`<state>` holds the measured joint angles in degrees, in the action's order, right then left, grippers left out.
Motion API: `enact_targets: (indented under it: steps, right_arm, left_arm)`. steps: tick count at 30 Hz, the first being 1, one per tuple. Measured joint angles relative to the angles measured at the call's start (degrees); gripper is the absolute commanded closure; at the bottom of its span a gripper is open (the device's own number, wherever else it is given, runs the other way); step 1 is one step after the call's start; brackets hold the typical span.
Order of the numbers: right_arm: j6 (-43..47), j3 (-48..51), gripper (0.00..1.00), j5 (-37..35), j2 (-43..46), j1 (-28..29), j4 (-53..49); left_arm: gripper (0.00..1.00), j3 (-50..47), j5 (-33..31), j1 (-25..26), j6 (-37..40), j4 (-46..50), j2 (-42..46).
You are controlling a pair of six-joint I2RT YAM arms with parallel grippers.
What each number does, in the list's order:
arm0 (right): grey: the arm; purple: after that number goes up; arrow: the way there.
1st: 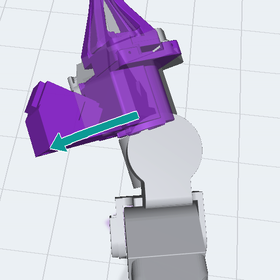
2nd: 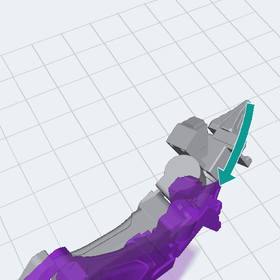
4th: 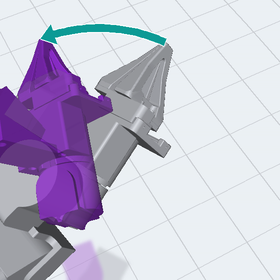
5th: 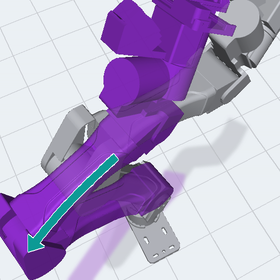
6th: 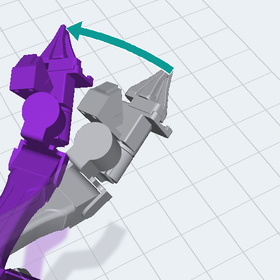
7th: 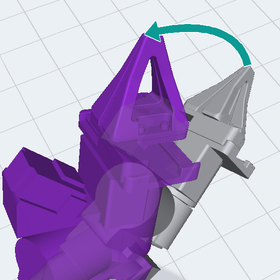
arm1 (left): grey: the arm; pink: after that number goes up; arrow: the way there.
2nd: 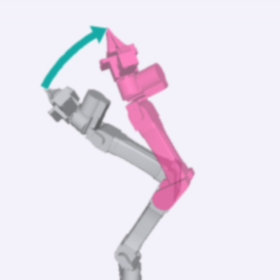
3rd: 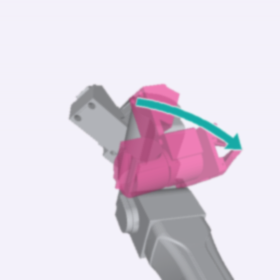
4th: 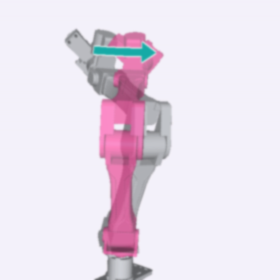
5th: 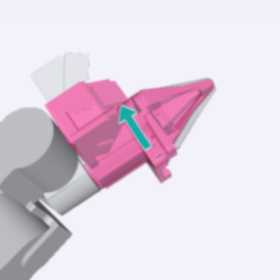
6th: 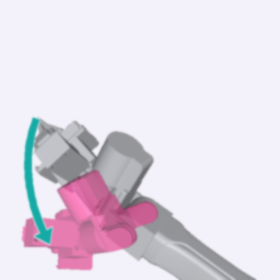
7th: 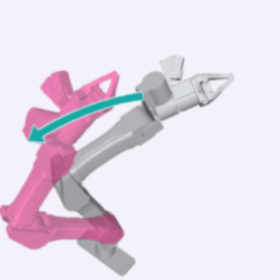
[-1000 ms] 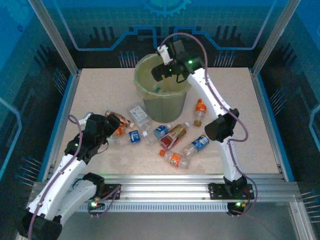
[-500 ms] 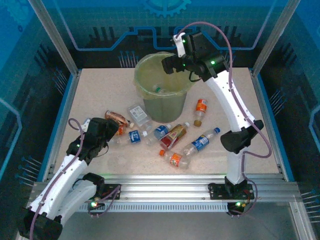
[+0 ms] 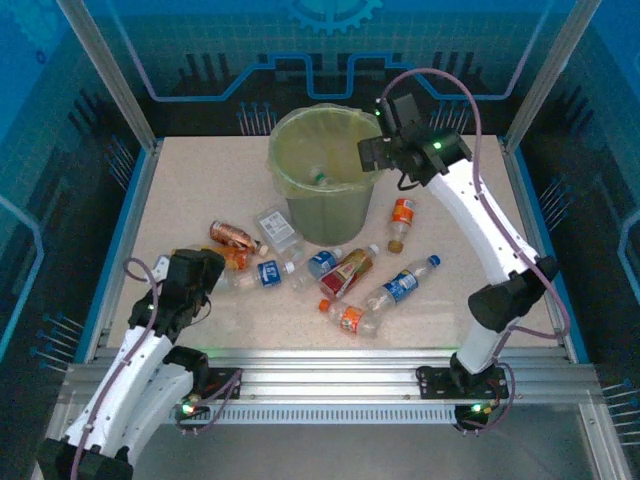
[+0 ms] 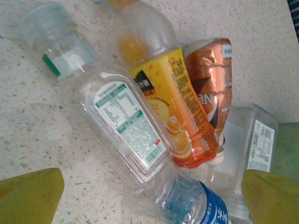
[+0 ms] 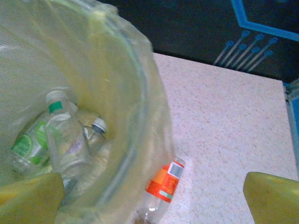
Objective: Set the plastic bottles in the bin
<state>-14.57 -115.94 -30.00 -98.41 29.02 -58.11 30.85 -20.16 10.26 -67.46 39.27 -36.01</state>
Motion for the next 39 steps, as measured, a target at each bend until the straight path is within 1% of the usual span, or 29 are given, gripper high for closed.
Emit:
enact_targets:
  steps: [4, 7, 12, 16, 22, 28, 32, 39]
  right_arm:
    - [-2.80, 4.94, 0.00, 0.07, 4.35, -2.47, 0.68]
    - [-5.09, 9.38, 0.00, 1.14, 7.43, -5.81, 1.51]
    - [-8.50, 17.62, 0.00, 6.03, 12.09, -12.33, 3.26]
    - [-10.01, 21.16, 0.00, 9.14, 14.08, -15.65, 3.74]
    - [-10.95, 23.21, 0.00, 10.80, 14.82, -15.96, 4.98]
    - [-11.89, 28.09, 0.00, 10.54, 17.22, -15.96, 5.97]
    - [-12.28, 30.82, 0.00, 10.49, 19.50, -15.96, 6.29]
    - [-12.44, 31.56, 0.00, 10.56, 20.94, -15.96, 6.86]
  left_arm:
    - [0.01, -0.87, 0.04, -2.25, -0.15, 0.52, 1.51]
    - [0.01, -1.64, 0.22, -3.67, -0.13, 0.74, 1.81]
    - [0.01, -2.64, 0.92, -6.62, -0.13, 0.79, 1.81]
    - [0.01, -3.04, 2.21, -9.49, -0.11, 0.72, 1.79]
    - [0.01, -4.09, 5.33, -13.75, 0.50, -0.85, 0.55]
    - [0.01, -4.09, 10.34, -18.21, 2.95, -2.95, -4.55]
    - [0.01, -4.81, 12.76, -19.23, 3.32, -4.76, -5.55]
    - [0.01, -6.51, 15.47, -20.04, 3.26, -8.35, -6.54]
